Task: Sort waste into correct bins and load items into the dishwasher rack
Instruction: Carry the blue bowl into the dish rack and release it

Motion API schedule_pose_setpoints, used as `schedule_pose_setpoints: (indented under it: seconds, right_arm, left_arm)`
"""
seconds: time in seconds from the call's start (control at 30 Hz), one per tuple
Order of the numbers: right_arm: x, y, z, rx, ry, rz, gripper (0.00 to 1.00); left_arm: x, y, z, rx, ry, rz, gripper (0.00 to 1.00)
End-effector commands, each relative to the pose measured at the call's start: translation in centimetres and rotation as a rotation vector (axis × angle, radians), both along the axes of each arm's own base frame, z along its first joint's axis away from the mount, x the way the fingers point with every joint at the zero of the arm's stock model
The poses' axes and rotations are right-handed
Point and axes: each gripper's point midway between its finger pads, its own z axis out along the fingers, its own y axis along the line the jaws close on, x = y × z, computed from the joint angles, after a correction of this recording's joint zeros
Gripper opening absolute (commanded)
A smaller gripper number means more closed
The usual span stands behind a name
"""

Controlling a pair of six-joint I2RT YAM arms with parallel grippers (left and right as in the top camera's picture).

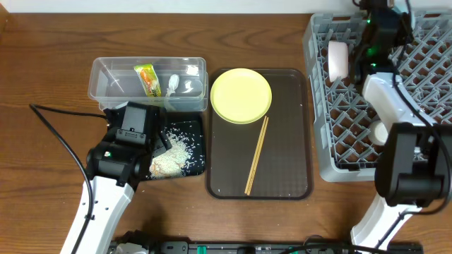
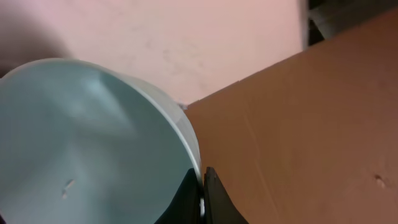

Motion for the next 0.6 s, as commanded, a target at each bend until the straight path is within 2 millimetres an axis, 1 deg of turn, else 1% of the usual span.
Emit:
schedule_pose_setpoints:
  seconds: [0.0, 0.07, 0.13, 0.23, 0.4, 0.47, 0.57]
  right_arm:
    - [0.0, -1.1, -1.5, -0.028, 0.046, -0.033, 0.01]
    - [-0.1, -1.4, -2.7, -0.034, 0.069, -0.059, 0.01]
    - [-0.2, -1.7, -3.1, -0.038, 0.067, -0.079, 0.01]
    - [-0.5, -2.4, -2.2, -0.044, -0.005, -0.14, 0.01]
    - [-0.4, -2.5, -0.9, -0.044, -0.077, -0.151, 0.01]
    - [-0.3, -2.4, -1.0, -0.042, -0.075, -0.143, 0.01]
    - [-0.4, -2.4, -1.7, -0.031, -0.05, -0.144, 0.01]
  left_arm:
    - [0.1, 0.4, 0.3, 0.017, -0.01, 0.02, 0.87]
    - [0.1, 0.4, 0.3, 0.017, -0.01, 0.02, 0.87]
    - [0.1, 0.4, 0.3, 0.016, -0.01, 0.02, 0.87]
    - [0.1, 0.4, 0.3, 0.016, -0.01, 0.019, 0.87]
    - [0.1, 0.4, 0.3, 0.016, -0.01, 0.02, 0.87]
    - [0.1, 0.4, 0.3, 0.016, -0.01, 0.02, 0.87]
    - [0.1, 0.4, 0.3, 0.016, -0.01, 0.02, 0.87]
